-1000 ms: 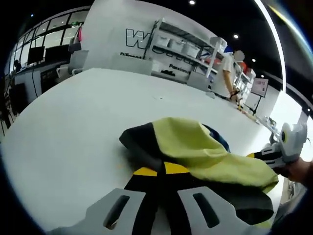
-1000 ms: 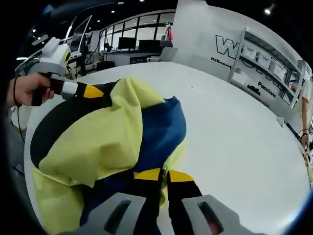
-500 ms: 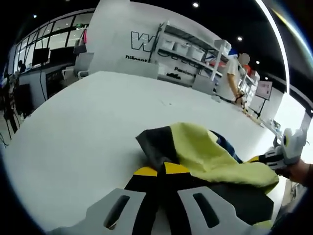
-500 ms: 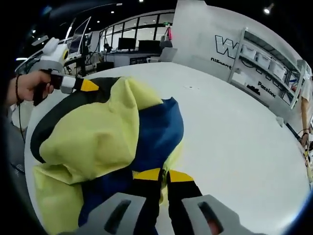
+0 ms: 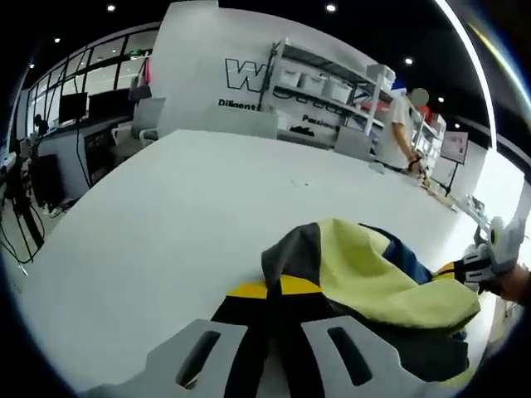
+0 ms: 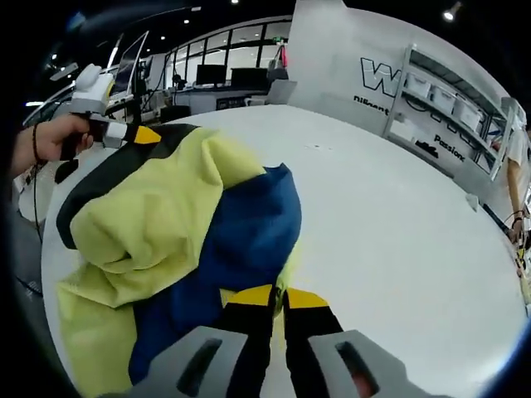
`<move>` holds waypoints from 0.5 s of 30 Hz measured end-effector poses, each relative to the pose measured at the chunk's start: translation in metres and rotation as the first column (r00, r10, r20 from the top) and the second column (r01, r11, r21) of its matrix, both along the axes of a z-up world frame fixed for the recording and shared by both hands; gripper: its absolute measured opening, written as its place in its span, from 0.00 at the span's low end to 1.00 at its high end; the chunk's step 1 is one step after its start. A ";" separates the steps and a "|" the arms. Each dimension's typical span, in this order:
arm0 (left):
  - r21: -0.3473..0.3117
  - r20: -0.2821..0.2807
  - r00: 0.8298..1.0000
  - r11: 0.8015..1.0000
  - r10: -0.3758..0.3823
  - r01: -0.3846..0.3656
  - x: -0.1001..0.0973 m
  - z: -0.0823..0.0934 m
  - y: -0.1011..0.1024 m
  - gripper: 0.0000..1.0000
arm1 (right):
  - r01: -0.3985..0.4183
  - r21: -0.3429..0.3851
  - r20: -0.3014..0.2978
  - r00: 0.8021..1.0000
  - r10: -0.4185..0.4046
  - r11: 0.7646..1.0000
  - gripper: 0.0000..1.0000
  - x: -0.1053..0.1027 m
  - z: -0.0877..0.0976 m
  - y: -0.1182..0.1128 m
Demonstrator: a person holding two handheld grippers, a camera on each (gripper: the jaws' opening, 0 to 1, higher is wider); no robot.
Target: Fold the garment on the visible template until the final outline fits inside the template.
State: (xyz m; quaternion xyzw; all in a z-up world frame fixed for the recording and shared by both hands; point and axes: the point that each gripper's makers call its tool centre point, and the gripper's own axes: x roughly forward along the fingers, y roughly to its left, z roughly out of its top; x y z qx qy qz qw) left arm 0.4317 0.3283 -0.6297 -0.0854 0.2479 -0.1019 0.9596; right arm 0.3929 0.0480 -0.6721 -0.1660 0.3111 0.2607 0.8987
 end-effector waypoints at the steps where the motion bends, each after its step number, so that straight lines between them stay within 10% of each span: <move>1: 0.007 0.006 1.000 1.000 0.004 -0.004 0.004 0.003 0.006 0.00 | 0.003 0.003 -0.002 1.000 -0.003 1.000 0.00 0.000 0.001 -0.002; 15: 0.067 -0.012 1.000 0.998 -0.016 0.017 0.019 0.001 0.028 0.00 | 0.020 0.004 -0.015 1.000 -0.020 1.000 0.00 0.005 0.000 -0.016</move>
